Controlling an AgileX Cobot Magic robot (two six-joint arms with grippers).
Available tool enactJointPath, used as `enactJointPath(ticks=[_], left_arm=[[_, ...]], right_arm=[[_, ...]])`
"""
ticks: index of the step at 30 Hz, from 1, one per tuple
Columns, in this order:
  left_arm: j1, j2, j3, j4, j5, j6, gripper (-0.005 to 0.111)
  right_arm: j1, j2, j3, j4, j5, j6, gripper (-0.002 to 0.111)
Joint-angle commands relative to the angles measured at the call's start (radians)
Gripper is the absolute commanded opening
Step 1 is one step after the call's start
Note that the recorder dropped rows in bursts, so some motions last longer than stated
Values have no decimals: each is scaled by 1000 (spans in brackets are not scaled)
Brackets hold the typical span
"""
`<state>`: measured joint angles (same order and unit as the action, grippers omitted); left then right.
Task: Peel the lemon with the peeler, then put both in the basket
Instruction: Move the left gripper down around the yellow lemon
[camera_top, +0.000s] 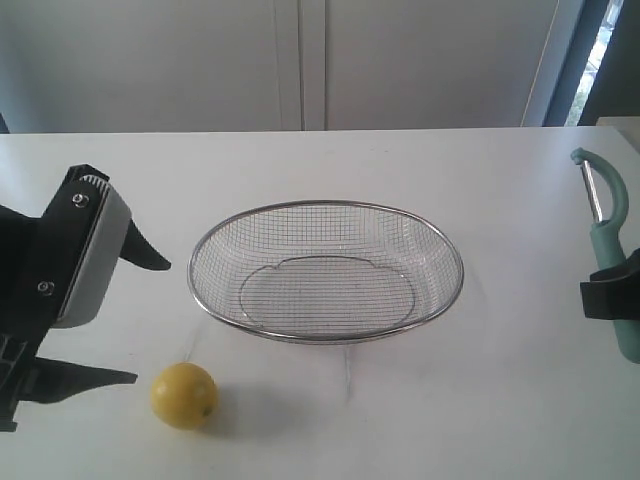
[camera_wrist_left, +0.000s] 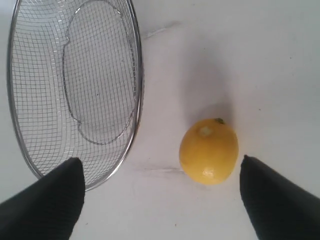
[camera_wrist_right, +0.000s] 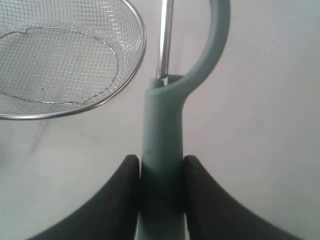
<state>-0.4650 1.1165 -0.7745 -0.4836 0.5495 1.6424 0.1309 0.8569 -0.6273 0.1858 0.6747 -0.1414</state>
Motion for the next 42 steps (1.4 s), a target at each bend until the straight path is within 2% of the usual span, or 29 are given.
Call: enactJointPath(ticks=[1,8,14,27,42], left_arm=[[-7,39,43,-82,0,89,87],[-7,115,82,-155,0,268,87],[-7,180,84,-217,-45,325,87],[-7,314,84,-217,-137,333,87],[-7,420,84,-217,-165,377,87]], right_arm=[[1,-7,2,1,-17,-12,0],[1,-7,2,1,-17,-12,0],[1,-7,2,1,-17,-12,0],[1,-7,2,1,-17,-12,0],[1,-7,2,1,-17,-12,0]])
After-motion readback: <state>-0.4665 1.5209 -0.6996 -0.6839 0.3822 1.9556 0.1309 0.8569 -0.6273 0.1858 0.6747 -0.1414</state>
